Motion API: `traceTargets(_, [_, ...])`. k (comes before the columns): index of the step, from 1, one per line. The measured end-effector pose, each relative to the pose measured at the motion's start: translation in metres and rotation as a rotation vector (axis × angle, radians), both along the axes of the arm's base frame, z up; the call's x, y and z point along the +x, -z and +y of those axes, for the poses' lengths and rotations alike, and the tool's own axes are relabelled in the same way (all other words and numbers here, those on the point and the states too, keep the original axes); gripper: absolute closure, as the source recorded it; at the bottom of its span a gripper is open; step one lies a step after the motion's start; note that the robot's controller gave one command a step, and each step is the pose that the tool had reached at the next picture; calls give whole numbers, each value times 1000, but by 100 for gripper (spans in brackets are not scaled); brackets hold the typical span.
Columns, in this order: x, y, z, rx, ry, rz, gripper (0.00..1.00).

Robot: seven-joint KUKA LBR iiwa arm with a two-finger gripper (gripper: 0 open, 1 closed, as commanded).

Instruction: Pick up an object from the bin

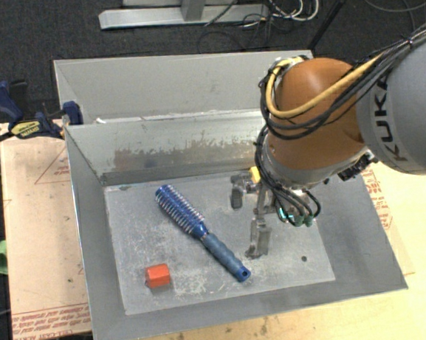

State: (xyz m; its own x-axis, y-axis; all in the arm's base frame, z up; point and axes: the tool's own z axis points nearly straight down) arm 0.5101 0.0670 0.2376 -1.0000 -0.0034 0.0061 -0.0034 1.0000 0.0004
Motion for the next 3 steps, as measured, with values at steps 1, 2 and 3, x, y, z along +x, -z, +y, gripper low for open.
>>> traceTargets(1, [9,168,3,2,-129,-13,0])
traceTargets(2, [84,128,114,6,-205,-18,0])
traceTargets(3, [82,129,108,2,-197,-10,100])
